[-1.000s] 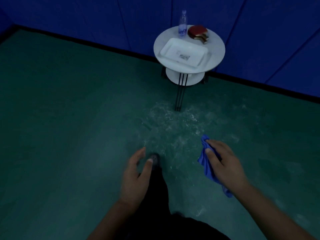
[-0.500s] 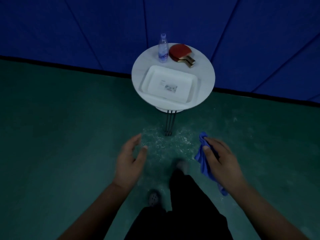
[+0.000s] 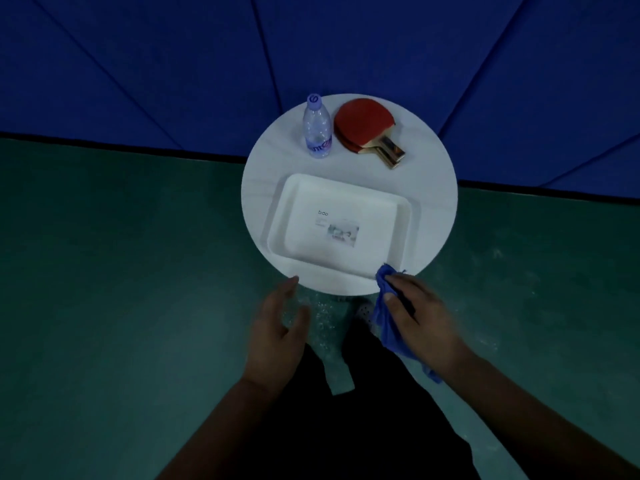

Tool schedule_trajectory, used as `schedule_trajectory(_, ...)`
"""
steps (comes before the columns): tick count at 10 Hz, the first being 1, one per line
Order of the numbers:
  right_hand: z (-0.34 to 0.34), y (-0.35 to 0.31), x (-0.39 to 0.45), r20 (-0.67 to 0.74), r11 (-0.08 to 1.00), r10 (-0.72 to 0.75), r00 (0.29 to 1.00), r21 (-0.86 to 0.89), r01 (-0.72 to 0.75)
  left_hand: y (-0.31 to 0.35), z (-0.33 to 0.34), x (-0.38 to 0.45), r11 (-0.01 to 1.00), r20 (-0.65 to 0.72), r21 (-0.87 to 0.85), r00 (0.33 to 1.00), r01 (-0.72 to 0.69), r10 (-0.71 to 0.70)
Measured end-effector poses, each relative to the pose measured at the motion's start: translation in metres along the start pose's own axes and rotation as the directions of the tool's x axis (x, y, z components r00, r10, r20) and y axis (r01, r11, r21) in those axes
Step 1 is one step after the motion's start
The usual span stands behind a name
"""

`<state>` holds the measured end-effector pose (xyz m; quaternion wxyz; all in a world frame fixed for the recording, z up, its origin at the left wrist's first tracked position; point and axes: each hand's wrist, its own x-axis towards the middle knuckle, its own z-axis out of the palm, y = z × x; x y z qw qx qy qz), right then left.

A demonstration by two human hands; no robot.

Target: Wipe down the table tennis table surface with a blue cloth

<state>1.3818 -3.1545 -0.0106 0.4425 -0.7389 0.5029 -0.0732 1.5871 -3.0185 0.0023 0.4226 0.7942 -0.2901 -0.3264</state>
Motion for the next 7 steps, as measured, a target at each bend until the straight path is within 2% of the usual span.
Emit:
schedule_trajectory(2, 0.046, -0.001, 0.114, -0.047, 0.994, 0.108, 0.993, -0.012, -0.109, -0.004, 0.012, 0.096, 1.000, 0.071, -0.001, 0.997, -0.008, 0.008)
schedule_trajectory(3, 0.084, 0.002, 0.168, -0.083, 0.973, 0.229, 0.970, 0.004, -0.229, -0.021, 0.014, 0.136, 0.999, 0.114, 0.032, 0.993, -0.019, 0.016)
schedule_trajectory(4, 0.120, -0.002, 0.213, -0.172, 0.902, 0.426, 0.888, 0.150, -0.404, -0.037, 0.010, 0.166, 0.997, 0.152, 0.066, 0.988, -0.025, 0.015)
schedule_trajectory(5, 0.141, -0.011, 0.245, -0.227, 0.847, 0.527, 0.819, 0.220, -0.484, -0.046, 0.005, 0.186, 0.996, 0.177, 0.083, 0.984, -0.045, 0.029)
schedule_trajectory(7, 0.144, 0.007, 0.252, -0.126, 0.810, 0.586, 0.801, 0.087, -0.579, -0.058, -0.011, 0.210, 0.997, 0.180, 0.071, 0.983, -0.042, 0.029)
